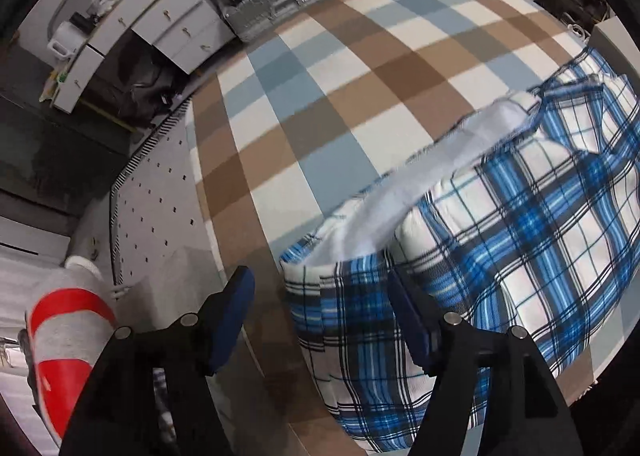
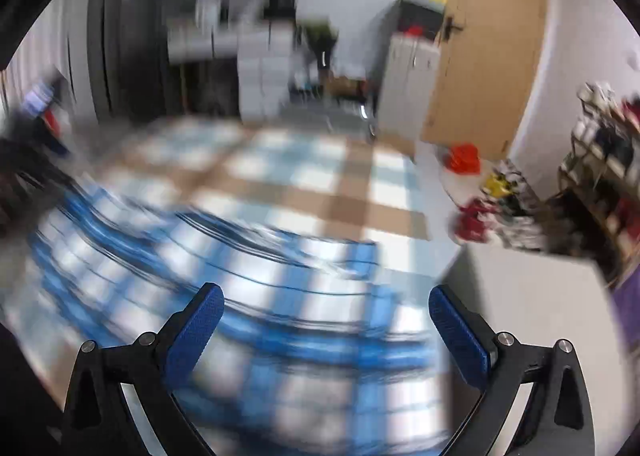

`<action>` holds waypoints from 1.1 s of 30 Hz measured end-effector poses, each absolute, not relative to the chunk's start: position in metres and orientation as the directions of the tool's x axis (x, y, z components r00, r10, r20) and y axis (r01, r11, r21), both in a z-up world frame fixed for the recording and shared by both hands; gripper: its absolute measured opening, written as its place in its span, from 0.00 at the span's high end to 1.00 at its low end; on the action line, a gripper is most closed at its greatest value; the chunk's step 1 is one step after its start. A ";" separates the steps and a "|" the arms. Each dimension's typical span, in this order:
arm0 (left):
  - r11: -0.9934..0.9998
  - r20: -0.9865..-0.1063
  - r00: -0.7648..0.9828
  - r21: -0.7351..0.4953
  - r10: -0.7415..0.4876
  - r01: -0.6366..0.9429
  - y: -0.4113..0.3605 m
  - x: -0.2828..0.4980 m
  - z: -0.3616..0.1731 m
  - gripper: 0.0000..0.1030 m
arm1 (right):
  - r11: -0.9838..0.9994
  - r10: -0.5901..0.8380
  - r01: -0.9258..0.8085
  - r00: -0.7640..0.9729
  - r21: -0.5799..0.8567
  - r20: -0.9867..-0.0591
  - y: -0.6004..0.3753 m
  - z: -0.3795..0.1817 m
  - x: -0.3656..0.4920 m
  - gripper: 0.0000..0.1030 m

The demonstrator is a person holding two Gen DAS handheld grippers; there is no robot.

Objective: Fold large clothes

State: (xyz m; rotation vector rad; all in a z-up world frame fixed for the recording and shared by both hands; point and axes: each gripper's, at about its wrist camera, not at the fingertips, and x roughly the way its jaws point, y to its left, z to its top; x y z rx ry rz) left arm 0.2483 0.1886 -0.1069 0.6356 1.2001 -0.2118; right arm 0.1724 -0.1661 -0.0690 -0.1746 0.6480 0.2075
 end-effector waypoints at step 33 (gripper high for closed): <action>0.897 -0.902 0.377 0.330 0.209 0.294 0.216 0.257 -0.129 0.35 | 0.966 0.234 -0.066 0.626 0.249 -0.744 -0.242 -0.085 0.302 0.92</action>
